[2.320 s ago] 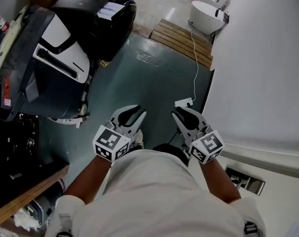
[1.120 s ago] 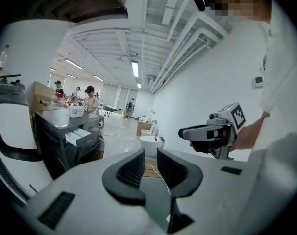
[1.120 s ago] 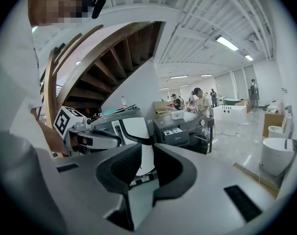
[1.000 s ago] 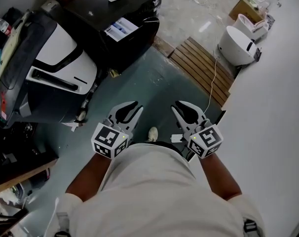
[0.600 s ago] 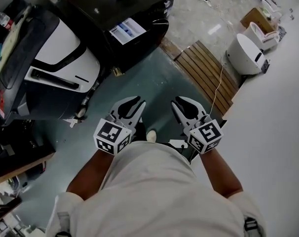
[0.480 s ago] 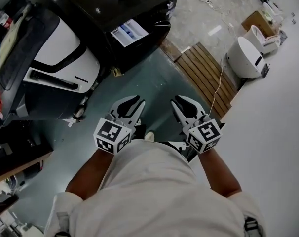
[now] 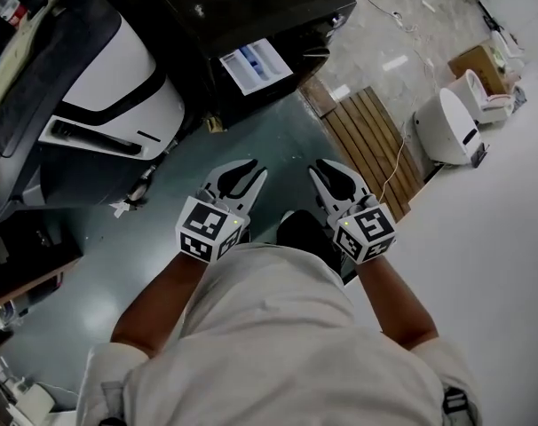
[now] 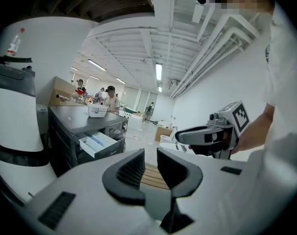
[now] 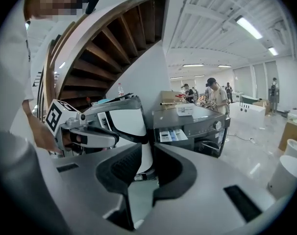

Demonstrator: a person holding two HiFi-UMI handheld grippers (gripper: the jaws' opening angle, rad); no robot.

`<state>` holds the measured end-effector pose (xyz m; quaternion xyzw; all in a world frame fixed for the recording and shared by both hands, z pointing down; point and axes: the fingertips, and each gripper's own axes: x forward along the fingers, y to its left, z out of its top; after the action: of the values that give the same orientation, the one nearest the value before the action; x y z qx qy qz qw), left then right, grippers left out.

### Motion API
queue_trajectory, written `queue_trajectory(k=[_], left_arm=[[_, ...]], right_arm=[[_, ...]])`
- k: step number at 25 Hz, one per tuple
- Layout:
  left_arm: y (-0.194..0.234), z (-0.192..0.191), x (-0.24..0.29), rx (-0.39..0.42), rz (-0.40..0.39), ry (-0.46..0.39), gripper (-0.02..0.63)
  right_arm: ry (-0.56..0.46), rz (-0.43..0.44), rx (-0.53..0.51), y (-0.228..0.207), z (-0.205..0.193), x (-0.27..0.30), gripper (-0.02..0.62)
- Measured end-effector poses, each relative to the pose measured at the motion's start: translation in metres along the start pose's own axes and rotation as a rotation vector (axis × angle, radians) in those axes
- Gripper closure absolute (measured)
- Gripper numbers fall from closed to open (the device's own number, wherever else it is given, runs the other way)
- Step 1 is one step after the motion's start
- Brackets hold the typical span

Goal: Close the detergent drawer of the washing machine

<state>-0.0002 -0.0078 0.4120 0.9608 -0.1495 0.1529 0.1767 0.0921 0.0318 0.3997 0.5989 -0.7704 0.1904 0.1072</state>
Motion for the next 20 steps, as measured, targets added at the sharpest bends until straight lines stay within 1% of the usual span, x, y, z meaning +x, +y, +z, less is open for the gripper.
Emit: queue_trajectory(k=[5, 8, 14, 20], left_arm=[[0.023, 0.001, 0.02, -0.022, 0.079, -0.013, 0.535], [0.035, 0.001, 0.04, -0.05, 0.15, -0.02, 0.535], [0.051, -0.004, 0.081, -0.103, 0.297, -0.017, 0.535], [0.064, -0.008, 0.113, -0.137, 0.429, -0.014, 0.538]], right_arm=[[0.024, 0.055, -0.046, -0.024, 0.004, 0.036, 0.518], [0.05, 0.105, -0.079, -0.046, 0.004, 0.055, 0.518], [0.103, 0.213, -0.112, -0.092, 0.002, 0.094, 0.518], [0.127, 0.306, -0.157, -0.12, -0.007, 0.122, 0.518]])
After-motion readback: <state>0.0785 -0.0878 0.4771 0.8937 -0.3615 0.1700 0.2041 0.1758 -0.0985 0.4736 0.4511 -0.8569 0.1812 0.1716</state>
